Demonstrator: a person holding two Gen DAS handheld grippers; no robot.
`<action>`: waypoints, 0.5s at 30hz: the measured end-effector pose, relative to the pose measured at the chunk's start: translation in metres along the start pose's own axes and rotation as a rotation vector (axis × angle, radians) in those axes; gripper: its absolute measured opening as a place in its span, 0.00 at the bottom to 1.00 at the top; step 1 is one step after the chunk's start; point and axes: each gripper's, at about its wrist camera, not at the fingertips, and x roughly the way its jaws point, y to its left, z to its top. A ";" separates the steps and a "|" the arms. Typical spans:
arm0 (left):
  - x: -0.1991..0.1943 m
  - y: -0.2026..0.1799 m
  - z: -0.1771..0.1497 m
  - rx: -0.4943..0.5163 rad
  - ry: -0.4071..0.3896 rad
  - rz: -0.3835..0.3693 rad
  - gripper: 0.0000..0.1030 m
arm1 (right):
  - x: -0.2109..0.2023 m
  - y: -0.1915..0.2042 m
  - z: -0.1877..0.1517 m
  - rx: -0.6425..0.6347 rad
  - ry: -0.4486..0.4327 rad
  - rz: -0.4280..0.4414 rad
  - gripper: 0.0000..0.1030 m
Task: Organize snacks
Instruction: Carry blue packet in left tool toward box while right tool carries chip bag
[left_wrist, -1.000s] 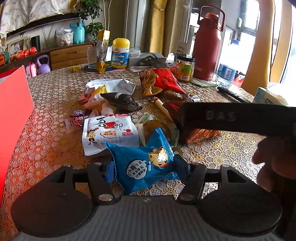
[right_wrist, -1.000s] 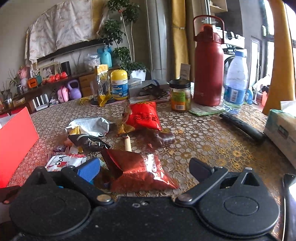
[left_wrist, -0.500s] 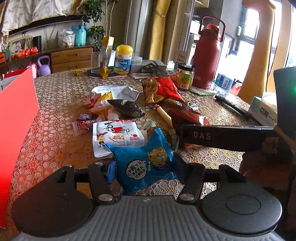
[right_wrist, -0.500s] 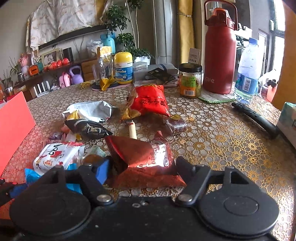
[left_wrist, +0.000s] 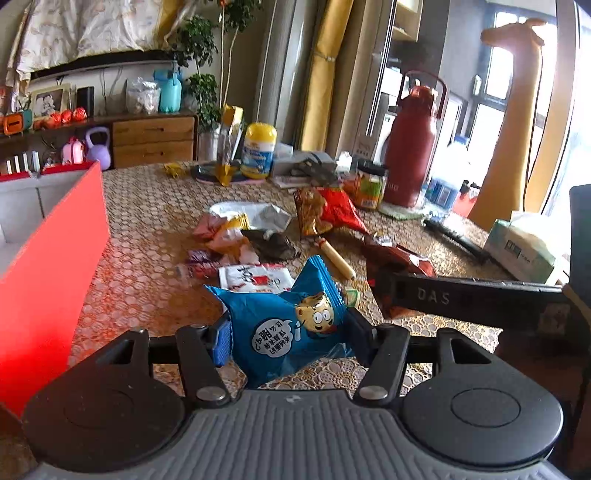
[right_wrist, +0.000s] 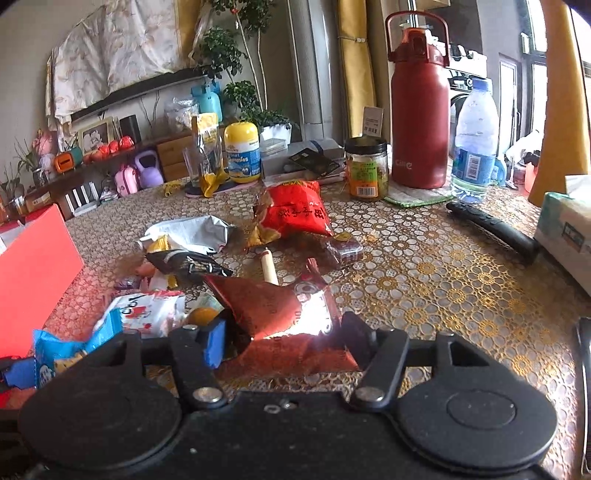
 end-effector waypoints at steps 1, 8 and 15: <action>-0.005 0.001 0.001 -0.002 -0.008 0.000 0.58 | -0.004 0.001 0.000 0.002 -0.004 -0.001 0.61; -0.037 0.011 0.004 -0.014 -0.064 0.010 0.58 | -0.031 0.014 -0.001 0.002 -0.033 0.004 0.61; -0.068 0.026 0.008 -0.038 -0.125 0.039 0.58 | -0.056 0.033 0.004 -0.019 -0.073 0.023 0.60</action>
